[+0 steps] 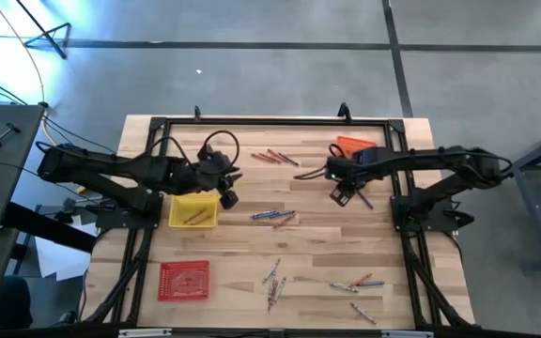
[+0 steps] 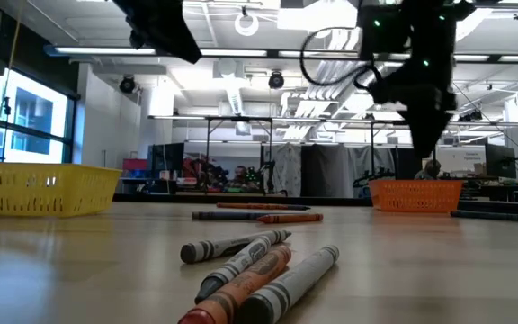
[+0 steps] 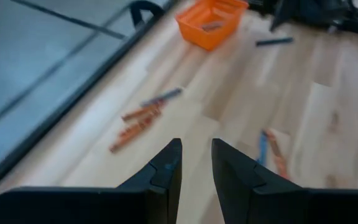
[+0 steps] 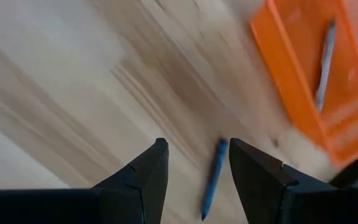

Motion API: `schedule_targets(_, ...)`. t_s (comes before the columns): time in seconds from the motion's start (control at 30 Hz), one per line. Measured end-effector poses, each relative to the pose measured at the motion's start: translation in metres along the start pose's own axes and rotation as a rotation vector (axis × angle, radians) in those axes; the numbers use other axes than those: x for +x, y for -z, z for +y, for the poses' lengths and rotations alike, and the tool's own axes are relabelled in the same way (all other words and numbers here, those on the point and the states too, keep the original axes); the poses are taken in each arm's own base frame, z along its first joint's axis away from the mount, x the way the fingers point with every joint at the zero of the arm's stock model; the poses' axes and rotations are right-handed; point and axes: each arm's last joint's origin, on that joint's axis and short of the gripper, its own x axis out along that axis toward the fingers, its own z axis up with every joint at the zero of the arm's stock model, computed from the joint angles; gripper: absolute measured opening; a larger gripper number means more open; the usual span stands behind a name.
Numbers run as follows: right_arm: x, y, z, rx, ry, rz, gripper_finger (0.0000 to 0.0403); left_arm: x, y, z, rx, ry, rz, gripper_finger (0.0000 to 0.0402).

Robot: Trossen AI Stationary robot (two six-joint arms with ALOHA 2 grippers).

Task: Sort crayons
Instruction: Put the blue crayon into the red bin

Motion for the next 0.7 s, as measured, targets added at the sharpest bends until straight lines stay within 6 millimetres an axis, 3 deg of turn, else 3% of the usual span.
schedule_targets(0.37, 0.045, 0.037, -0.009, 0.188, 0.028, 0.150, 0.0165, 0.000, -0.001, 0.003, 0.095, -0.107, -0.032, 0.0074)
schedule_targets(0.7, 0.056, 0.036, -0.021, 0.169, 0.023, 0.169, 0.0165, 0.006, -0.004, 0.015, 0.081, -0.177, -0.029, 0.0074)
